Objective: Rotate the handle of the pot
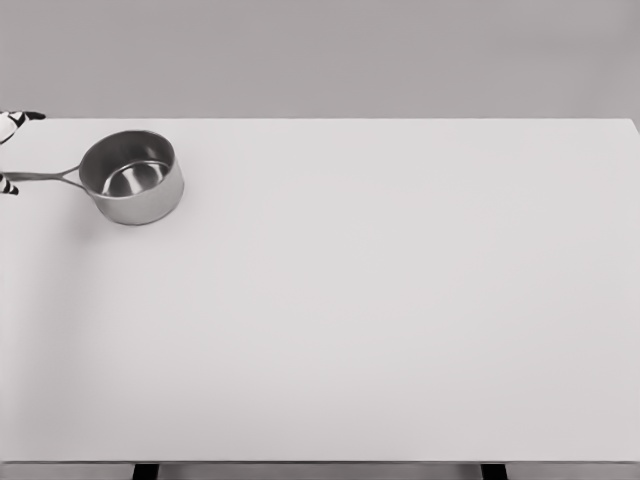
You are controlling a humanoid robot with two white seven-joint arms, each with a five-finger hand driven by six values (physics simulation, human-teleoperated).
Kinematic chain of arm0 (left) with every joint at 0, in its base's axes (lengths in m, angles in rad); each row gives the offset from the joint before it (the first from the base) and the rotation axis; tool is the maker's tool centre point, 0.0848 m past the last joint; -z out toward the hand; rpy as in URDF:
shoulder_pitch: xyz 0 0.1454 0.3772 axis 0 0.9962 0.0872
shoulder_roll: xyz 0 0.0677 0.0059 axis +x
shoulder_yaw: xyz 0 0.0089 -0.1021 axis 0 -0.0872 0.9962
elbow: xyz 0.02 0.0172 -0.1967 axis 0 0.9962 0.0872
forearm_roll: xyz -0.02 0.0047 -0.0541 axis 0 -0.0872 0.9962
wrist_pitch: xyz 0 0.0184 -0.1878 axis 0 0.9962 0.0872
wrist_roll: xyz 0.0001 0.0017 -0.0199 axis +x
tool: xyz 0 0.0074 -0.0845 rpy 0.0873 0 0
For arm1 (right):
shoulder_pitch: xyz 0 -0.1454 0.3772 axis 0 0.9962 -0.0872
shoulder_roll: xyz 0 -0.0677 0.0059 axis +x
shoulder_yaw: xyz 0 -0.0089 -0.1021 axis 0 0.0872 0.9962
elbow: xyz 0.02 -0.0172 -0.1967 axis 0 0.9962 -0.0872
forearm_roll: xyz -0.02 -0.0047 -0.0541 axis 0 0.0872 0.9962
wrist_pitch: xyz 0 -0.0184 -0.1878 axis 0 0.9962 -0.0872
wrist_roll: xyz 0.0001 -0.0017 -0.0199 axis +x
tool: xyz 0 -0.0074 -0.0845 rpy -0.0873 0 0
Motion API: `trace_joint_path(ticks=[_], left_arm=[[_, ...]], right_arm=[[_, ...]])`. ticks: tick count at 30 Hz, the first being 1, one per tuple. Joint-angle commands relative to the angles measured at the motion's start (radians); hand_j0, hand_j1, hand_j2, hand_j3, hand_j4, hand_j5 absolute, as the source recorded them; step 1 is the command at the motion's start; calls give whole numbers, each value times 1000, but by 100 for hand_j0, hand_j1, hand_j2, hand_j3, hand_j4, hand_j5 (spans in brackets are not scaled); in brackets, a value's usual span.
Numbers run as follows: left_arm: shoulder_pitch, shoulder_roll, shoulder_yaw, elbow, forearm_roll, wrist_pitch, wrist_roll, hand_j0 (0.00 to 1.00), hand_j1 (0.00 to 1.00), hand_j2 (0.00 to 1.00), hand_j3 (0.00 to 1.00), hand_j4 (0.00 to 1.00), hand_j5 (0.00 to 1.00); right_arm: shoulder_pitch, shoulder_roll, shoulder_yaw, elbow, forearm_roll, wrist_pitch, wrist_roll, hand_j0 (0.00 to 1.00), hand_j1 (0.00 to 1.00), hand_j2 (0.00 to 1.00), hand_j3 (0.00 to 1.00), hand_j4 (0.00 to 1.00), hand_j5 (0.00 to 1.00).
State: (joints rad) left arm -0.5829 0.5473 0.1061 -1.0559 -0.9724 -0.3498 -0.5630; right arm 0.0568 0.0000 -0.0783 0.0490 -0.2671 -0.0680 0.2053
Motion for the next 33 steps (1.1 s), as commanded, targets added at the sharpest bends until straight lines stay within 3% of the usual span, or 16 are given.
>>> trace_joint_path(ticks=[1,8,21,33], left_arm=[[0,0,-2,17,3,2,3,100,100,100,100,100,100],[-35,3,-23,73,3,2,38,100,100,100,100,100,100],[-66,3,-39,103,3,2,46,100,100,100,100,100,100],[-64,6,-36,88,8,-2,57,100,100,100,100,100,100]], right_arm=[[0,0,0,0,0,-1,0,100,100,100,100,100,100],[0,0,0,0,0,0,0,100,100,100,100,100,100],[0,0,0,0,0,1,0,100,100,100,100,100,100],[0,0,0,0,0,-1,0,100,100,100,100,100,100]])
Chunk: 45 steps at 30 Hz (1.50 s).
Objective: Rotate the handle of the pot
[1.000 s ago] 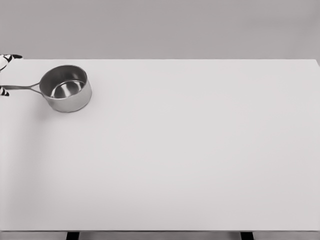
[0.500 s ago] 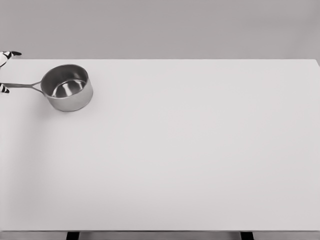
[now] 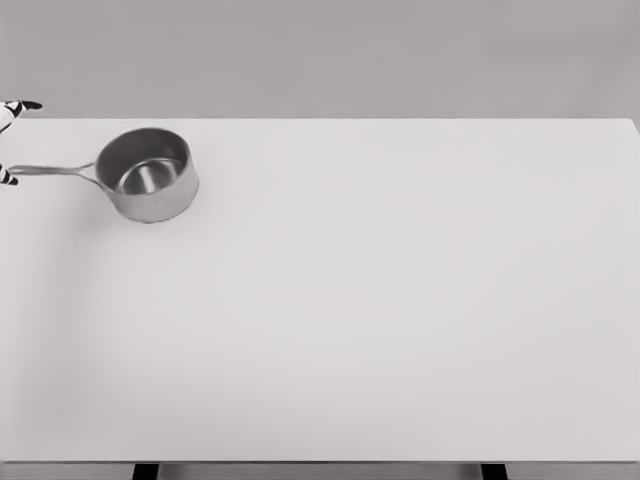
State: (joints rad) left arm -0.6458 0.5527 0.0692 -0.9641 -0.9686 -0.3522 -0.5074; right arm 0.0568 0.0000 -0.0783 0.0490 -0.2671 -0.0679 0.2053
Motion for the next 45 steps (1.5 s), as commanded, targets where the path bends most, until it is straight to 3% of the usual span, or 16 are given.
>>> trace_joint_path(ticks=[1,5,28,34,38,41,42,45], left_arm=[[0,1,1,-5,8,1,1,100,100,100,100,100,100],[14,0,7,-93,16,-2,1,100,100,100,100,100,100],[69,4,14,-97,34,-10,1,100,100,100,100,100,100],[166,56,14,-245,203,-14,1,100,100,100,100,100,100],[222,84,69,-349,300,-24,1,100,100,100,100,100,100],[293,125,72,-450,455,-92,0,100,100,100,100,100,100],[330,144,83,-505,531,-155,0,100,100,100,100,100,100],[409,150,138,-646,657,-259,0,100,100,100,100,100,100]], right_arm=[[0,0,0,0,0,0,0,100,100,100,100,100,100],[0,0,0,0,0,0,0,100,100,100,100,100,100],[0,0,0,0,0,0,0,100,100,100,100,100,100],[0,0,0,0,0,-1,0,100,100,100,100,100,100],[0,0,0,0,0,0,0,100,100,100,100,100,100],[0,0,0,0,0,0,0,100,100,100,100,100,100],[0,0,0,0,0,0,0,100,100,100,100,100,100],[0,0,0,0,0,0,0,100,100,100,100,100,100]])
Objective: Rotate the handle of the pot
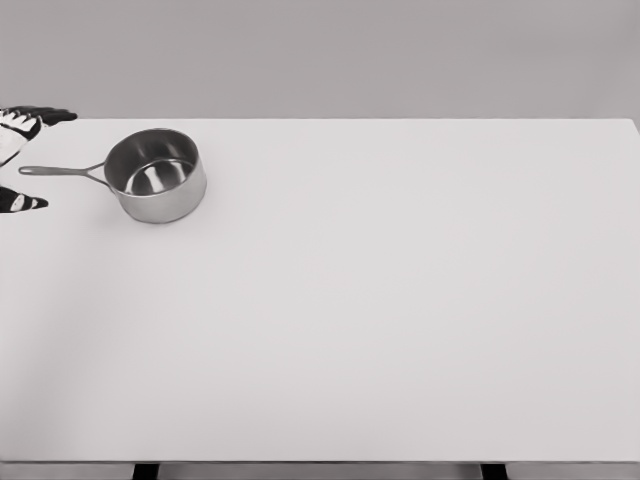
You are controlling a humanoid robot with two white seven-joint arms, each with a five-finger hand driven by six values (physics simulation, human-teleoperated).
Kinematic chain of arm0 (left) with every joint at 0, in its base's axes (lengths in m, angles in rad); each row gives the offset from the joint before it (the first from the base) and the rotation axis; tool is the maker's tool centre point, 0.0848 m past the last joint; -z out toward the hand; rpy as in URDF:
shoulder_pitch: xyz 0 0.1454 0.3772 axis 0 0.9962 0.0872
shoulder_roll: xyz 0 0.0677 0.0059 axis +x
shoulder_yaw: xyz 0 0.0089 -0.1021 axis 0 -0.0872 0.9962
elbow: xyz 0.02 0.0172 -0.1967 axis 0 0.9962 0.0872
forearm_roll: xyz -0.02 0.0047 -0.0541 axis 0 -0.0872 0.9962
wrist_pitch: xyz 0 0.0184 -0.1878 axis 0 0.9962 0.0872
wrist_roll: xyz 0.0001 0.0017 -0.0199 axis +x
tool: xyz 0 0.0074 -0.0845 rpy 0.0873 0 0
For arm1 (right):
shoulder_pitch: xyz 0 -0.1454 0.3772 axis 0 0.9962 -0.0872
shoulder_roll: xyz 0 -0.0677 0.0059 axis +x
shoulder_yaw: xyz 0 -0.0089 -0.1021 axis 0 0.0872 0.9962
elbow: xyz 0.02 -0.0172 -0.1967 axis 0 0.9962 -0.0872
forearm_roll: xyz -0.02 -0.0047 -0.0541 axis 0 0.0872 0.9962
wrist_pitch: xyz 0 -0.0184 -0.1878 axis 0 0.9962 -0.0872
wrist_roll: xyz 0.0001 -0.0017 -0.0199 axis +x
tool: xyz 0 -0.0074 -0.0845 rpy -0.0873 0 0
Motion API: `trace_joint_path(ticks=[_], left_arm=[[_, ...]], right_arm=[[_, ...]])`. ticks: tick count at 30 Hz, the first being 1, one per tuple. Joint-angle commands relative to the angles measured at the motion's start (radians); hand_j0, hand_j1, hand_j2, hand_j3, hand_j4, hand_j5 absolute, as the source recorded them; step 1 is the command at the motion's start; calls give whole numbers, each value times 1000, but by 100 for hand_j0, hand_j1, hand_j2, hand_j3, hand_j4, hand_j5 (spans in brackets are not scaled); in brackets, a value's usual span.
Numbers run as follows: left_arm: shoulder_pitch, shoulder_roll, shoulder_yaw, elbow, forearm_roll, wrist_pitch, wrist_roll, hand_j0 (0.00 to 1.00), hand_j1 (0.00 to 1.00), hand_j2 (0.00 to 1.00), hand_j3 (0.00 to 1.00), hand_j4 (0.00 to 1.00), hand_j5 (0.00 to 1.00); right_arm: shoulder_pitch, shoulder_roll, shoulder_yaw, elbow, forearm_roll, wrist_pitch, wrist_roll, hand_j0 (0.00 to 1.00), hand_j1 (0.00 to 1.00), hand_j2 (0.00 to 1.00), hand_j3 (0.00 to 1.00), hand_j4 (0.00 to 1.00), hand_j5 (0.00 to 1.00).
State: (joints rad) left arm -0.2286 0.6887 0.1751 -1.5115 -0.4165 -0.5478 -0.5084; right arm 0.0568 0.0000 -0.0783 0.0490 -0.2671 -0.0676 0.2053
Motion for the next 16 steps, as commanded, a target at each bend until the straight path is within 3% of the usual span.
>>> trace_joint_path(ticks=[1,5,8,16], left_arm=[[11,14,37,-136,149,-63,1,100,100,100,100,100,100],[103,17,23,-274,283,-63,1,100,100,100,100,100,100],[175,14,10,-280,283,-63,-2,100,100,100,100,100,100],[196,15,7,-283,277,-63,-4,100,100,100,100,100,100]], right_arm=[[0,0,0,0,0,0,0,100,100,100,100,100,100],[0,0,0,0,0,0,0,100,100,100,100,100,100],[0,0,0,0,0,0,0,100,100,100,100,100,100],[0,0,0,0,0,-1,0,100,100,100,100,100,100]])
